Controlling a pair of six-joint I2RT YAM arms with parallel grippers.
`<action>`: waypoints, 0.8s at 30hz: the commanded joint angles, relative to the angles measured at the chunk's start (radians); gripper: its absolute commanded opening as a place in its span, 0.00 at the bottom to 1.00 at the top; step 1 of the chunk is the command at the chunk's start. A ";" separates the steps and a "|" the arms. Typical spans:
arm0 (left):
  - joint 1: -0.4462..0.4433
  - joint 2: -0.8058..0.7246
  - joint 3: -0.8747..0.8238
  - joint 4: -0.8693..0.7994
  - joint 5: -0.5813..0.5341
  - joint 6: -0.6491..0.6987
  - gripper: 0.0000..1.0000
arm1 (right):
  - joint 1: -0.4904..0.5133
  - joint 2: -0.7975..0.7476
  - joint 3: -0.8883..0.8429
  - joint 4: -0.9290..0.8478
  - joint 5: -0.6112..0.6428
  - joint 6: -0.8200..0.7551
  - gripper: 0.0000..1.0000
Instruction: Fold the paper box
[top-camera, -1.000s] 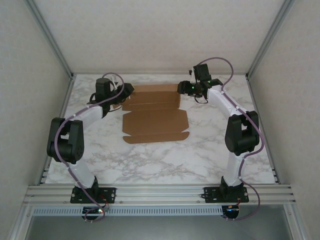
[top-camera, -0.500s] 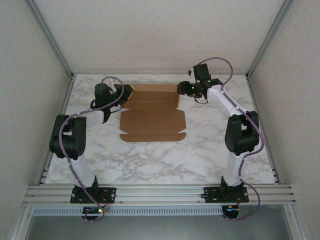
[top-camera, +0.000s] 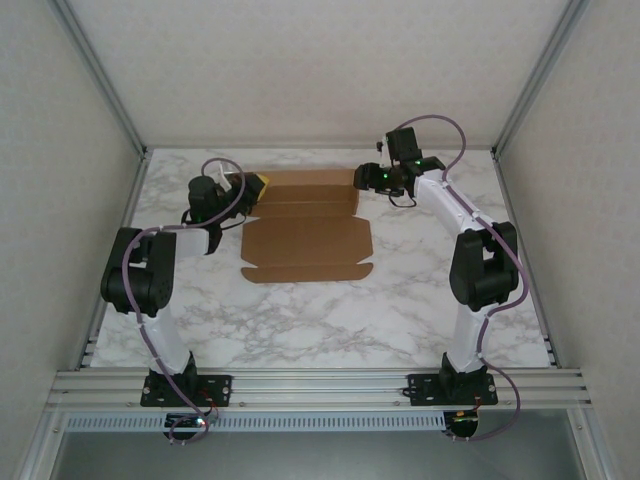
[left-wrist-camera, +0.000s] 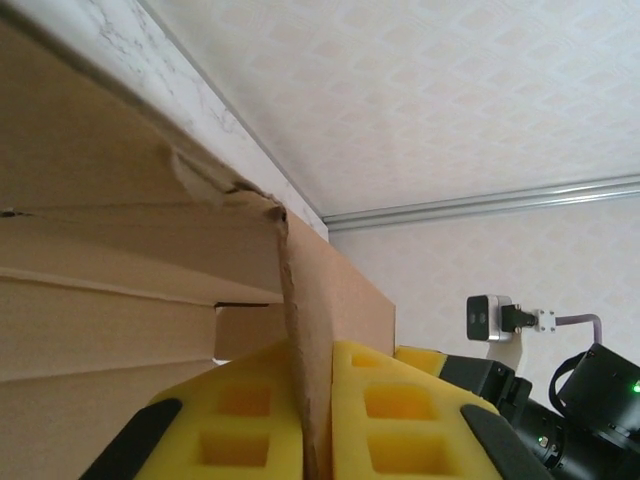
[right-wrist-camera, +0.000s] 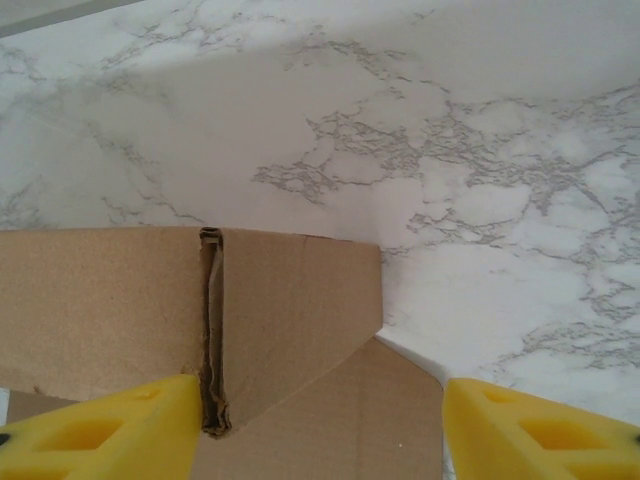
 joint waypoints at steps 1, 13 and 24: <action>-0.035 -0.010 -0.009 0.066 0.018 -0.023 0.08 | 0.002 -0.102 -0.017 -0.023 0.077 0.019 0.69; -0.156 -0.072 -0.015 -0.038 -0.047 -0.138 0.09 | 0.006 -0.344 -0.080 -0.064 0.127 -0.019 0.70; -0.273 -0.102 -0.009 -0.180 -0.101 -0.149 0.11 | 0.043 -0.385 -0.064 -0.116 -0.002 -0.032 0.67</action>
